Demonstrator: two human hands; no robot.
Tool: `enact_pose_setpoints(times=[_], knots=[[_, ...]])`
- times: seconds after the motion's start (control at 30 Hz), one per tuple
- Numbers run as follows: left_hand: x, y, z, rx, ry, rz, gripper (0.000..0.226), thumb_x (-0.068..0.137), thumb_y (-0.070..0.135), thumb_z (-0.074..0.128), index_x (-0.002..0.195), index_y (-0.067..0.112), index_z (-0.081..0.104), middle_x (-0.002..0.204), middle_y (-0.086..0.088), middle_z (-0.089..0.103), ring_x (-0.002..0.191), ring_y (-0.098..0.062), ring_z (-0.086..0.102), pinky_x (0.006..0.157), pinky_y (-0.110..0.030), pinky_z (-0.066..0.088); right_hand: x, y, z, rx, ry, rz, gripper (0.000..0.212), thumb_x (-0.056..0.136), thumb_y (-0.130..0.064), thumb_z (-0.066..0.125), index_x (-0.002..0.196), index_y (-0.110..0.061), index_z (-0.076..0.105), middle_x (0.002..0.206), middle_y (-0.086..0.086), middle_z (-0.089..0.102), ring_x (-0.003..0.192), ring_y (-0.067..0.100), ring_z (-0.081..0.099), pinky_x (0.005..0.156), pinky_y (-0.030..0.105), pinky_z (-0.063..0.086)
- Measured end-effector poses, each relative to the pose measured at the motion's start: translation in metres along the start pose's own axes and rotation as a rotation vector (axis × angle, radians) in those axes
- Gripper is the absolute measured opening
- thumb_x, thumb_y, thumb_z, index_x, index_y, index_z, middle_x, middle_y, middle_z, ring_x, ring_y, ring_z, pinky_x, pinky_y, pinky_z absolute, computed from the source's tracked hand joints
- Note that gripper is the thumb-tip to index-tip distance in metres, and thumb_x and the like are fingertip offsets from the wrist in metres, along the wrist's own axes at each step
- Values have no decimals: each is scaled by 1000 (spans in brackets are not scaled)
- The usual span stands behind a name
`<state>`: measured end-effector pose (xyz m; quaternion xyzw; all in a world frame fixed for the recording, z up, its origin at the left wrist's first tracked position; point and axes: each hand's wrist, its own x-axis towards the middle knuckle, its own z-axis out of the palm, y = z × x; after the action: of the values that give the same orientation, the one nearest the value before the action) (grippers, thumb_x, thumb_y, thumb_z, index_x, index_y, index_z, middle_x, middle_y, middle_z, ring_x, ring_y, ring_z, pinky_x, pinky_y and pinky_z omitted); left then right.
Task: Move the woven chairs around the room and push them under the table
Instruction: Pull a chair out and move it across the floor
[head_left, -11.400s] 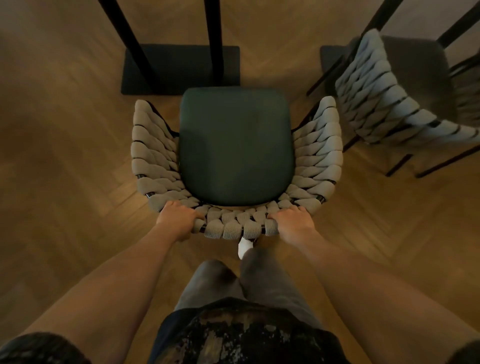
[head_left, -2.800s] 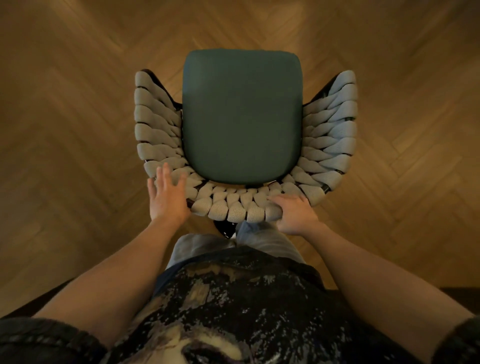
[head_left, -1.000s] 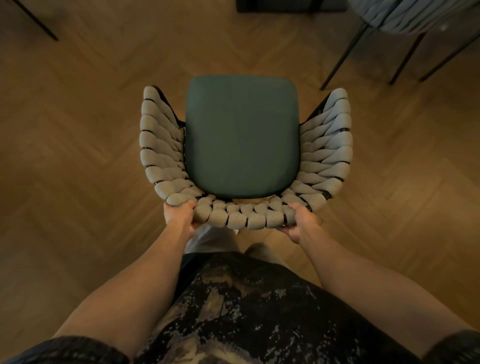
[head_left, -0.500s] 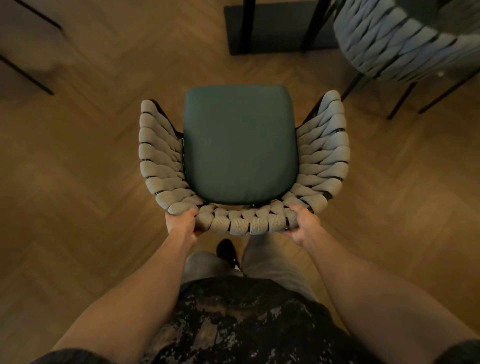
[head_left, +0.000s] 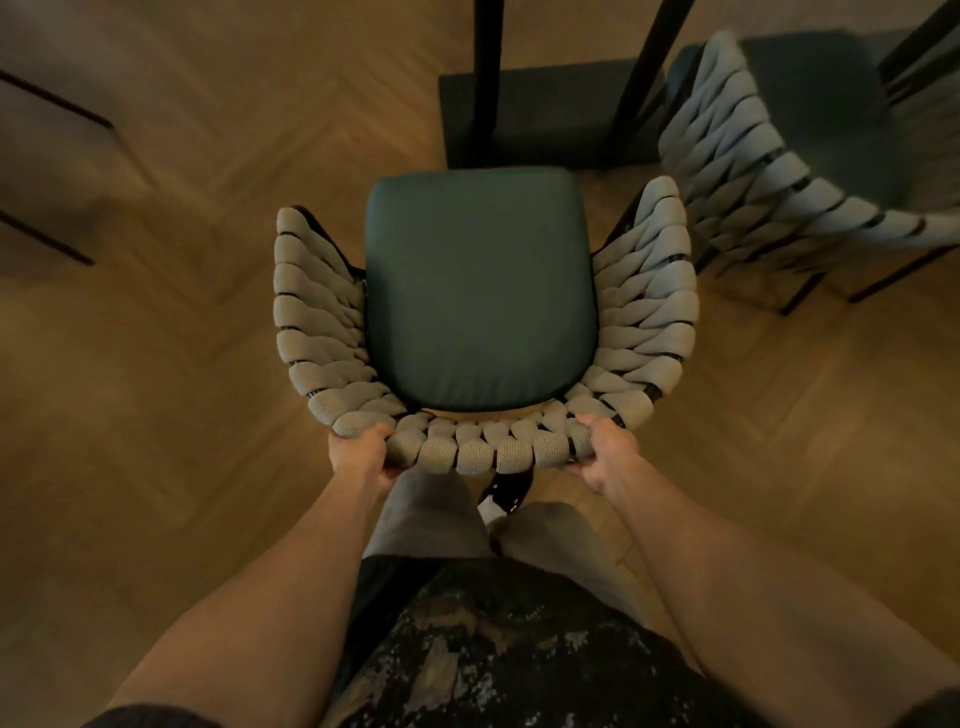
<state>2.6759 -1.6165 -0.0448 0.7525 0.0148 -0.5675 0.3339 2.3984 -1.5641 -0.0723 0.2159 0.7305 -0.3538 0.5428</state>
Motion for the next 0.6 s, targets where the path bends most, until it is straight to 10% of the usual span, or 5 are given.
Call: enact_pose_setpoints(times=[0.27, 0.6], knots=[[27, 53, 89, -13, 19, -15, 65, 89, -5, 67, 140, 29, 46, 127, -6, 58, 109, -32, 61, 69, -55, 58, 24, -100, 49, -49, -30, 26, 51, 91, -14, 74, 136, -13, 51, 118, 21, 66, 89, 39, 69, 47, 59, 57], [61, 108, 149, 5, 26, -26, 67, 90, -6, 66, 142, 29, 41, 128, -5, 54, 112, -31, 57, 82, -61, 56, 42, -162, 100, -23, -20, 57, 53, 90, -10, 75, 136, -11, 49, 128, 21, 59, 114, 44, 62, 84, 71, 54]])
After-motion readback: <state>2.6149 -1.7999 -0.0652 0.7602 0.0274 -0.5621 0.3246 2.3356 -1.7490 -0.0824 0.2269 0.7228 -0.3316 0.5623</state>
